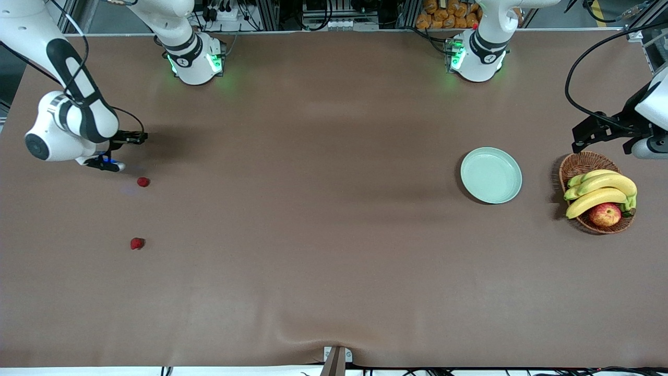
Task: Collect all strawberries into plate
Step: 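Carry the strawberry toward the table middle with the right gripper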
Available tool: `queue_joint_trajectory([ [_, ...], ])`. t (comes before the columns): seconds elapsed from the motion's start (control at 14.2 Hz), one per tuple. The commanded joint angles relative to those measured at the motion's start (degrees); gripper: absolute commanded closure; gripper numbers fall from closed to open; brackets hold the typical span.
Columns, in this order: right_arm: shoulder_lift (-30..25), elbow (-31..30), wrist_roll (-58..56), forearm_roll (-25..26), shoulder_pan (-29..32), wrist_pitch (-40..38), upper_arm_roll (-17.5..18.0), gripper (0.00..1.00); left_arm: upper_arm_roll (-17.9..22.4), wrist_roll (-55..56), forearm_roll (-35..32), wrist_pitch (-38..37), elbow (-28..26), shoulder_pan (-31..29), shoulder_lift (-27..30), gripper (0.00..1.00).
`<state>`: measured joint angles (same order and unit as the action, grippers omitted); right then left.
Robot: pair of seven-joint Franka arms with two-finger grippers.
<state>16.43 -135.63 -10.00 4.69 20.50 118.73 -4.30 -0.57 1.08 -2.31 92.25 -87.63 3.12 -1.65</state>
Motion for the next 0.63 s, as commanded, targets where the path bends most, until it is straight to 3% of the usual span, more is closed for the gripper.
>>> queue_joint_trajectory([
  [0.0, -3.6, 6.5, -0.7, 0.4, -0.7, -8.1, 2.3, 1.00, 0.0, -1.3, 1.3, -0.7, 0.5, -0.4, -0.2, 0.00],
  [0.21, -2.9, 15.5, -0.6, -4.8, -5.6, -14.4, 2.7, 1.00, 0.0, -1.3, 1.3, -0.7, 0.6, -0.4, -0.5, 0.00],
  [0.56, 1.3, 26.3, 1.8, -16.3, -13.8, -15.0, 2.7, 1.00, 0.0, -1.3, 1.4, -0.7, 0.5, -0.4, -0.5, 0.00],
])
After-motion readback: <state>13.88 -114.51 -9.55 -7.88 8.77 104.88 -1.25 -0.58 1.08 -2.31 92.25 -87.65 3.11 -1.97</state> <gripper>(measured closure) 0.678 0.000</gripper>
